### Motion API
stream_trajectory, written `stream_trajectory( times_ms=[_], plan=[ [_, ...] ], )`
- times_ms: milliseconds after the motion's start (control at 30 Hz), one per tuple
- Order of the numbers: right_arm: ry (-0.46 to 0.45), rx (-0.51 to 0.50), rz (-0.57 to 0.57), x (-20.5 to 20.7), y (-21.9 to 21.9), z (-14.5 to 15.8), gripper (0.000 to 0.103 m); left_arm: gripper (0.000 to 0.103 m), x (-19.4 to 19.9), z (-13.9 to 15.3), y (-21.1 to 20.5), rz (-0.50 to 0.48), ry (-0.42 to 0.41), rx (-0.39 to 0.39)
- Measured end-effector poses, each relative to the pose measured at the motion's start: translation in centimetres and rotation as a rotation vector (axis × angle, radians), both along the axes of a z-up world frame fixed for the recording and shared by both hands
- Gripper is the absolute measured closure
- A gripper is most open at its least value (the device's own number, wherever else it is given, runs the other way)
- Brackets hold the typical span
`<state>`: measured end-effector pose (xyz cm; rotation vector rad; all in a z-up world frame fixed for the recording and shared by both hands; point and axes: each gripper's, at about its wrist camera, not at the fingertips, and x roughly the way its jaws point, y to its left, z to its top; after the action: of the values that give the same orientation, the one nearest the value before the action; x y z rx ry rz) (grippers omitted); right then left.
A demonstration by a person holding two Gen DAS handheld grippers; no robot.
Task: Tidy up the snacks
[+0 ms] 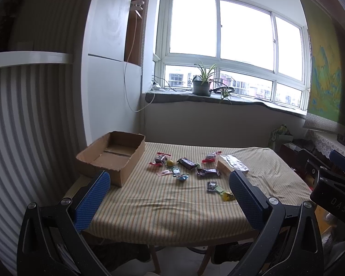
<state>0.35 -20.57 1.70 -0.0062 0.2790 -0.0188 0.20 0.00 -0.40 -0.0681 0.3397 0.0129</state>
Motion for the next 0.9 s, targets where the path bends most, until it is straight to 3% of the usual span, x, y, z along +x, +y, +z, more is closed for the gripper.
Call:
stream_trajectory(
  times_ms=[900],
  plan=[
    [0.011,0.013,0.003,0.3,-0.3,-1.0,0.000,0.000,-0.1,-0.3,-0.2,0.004,0.008,0.009]
  ],
)
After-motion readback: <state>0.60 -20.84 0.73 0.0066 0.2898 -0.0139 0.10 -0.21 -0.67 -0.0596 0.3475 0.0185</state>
